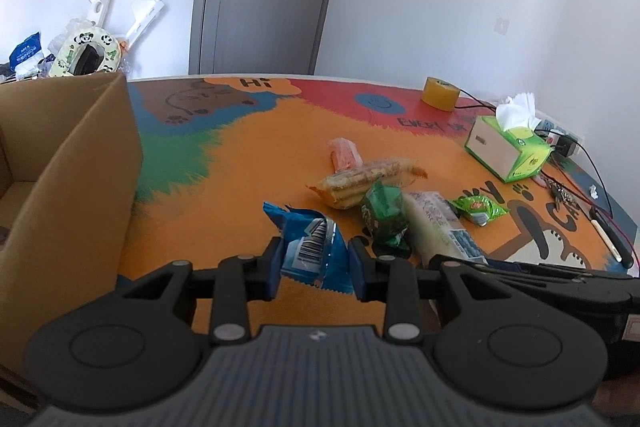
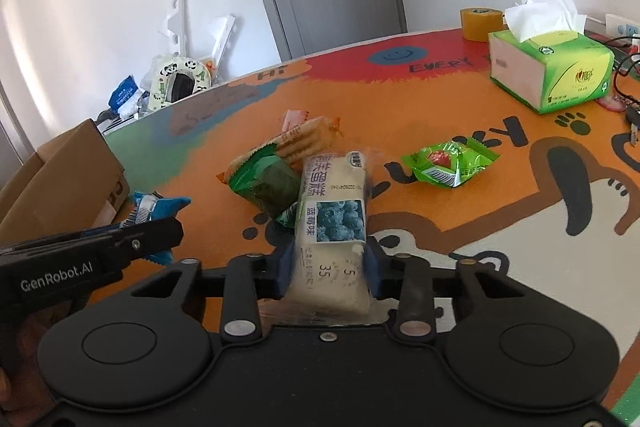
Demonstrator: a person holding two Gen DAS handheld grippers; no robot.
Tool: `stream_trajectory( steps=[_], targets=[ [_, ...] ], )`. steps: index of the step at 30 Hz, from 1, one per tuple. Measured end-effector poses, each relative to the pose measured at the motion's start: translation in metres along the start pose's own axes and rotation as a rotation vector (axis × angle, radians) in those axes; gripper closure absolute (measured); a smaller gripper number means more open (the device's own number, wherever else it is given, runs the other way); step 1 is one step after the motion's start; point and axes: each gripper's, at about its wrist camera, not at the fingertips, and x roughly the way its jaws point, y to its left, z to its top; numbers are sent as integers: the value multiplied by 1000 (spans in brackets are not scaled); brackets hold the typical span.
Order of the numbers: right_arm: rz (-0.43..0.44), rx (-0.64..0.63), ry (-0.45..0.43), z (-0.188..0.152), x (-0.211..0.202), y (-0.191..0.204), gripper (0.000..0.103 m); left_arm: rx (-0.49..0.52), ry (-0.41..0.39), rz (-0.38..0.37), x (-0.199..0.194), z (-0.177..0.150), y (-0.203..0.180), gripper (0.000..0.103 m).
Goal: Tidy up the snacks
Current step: 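Carry both snacks into the cardboard box and open both grippers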
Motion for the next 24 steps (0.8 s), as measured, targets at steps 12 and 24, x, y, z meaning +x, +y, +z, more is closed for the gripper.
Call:
stream_trajectory(
  steps=[12, 24],
  targets=[
    [36, 9, -107, 6, -37, 3, 71, -6, -71, 2, -32, 9, 6, 70],
    [111, -16, -189, 23, -59, 29, 71, -23, -162, 26, -70, 27, 22, 70]
  ],
)
